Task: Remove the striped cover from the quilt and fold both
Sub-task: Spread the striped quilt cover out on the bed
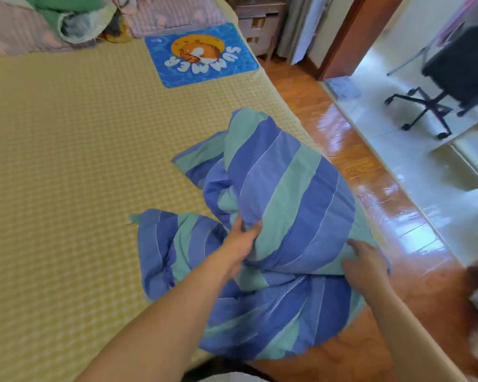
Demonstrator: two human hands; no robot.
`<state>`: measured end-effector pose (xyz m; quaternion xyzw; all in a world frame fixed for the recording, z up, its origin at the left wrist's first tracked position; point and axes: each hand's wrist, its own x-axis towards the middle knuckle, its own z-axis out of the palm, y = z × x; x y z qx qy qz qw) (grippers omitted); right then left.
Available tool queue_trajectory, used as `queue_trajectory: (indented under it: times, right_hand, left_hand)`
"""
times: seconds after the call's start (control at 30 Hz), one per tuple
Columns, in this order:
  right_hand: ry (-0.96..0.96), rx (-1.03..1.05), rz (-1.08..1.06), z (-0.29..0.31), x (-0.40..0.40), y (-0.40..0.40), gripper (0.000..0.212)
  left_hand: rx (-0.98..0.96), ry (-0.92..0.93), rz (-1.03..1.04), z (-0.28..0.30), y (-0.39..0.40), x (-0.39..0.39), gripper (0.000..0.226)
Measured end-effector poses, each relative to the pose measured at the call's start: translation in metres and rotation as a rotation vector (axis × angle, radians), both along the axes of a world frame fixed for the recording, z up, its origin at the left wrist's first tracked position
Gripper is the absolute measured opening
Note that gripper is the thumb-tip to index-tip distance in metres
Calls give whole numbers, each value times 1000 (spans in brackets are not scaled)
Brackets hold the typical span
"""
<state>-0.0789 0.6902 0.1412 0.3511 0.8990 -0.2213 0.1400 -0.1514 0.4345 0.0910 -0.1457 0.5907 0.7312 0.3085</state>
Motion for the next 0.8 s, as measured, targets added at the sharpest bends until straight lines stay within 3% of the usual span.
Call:
queue_trajectory:
  times: [0.07,0.1,0.13,0.2,0.27,0.33,0.37,0.43,0.47,0.53,0.6,0.67,0.7,0.77,0.8]
  right_hand:
    - [196,-249,11,8,-6,-27,56]
    - [266,-370,3,15,-11,-38,68]
    - [292,-412,24,19,-19,-43,84]
    - [258,-263,86,22,-37,-41,104]
    - [225,-84,50,16,-47,-23,83]
    - [258,-90,9,3,-39,-5,35]
    - [282,-158,-16,-6,-27,4,18]
    - [349,-364,-125,-16,6,21,17]
    - [381,-498,-209,-13,23,27,19]
    - [382,-735,-391,-5,54,34,23]
    - [347,-776,-485,3,81,34,21]
    - [353,-830,-569,6,97,32,19]
    - [345,-882,-577,10,102,27,20]
    - [382,-895,-550,24,103,18,24]
    - [402,-882,-558,32,98,15,26]
  left_hand:
    - [-25,106,-108,12,46,5,51]
    - [-17,160,-217,18,64,14,53]
    - [14,196,-337,23,78,26,55]
    - [100,183,-562,24,89,56,63]
    - [52,145,-806,16,79,79,62]
    - [-146,219,-966,5,57,85,45]
    - [-280,230,-919,-1,43,80,31]
    - [-503,141,-605,-7,17,54,15]
    - [-555,81,-406,-8,6,36,21]
    - [-469,-31,6,-11,-4,1,27]
    - [-443,-71,305,-14,-1,-27,52]
    - [-550,-174,343,-15,2,-40,84]
    - [-511,-276,313,-24,3,-44,88]
    - [-216,-515,200,-36,2,-44,65]
    - [-219,-527,120,-34,-2,-38,52]
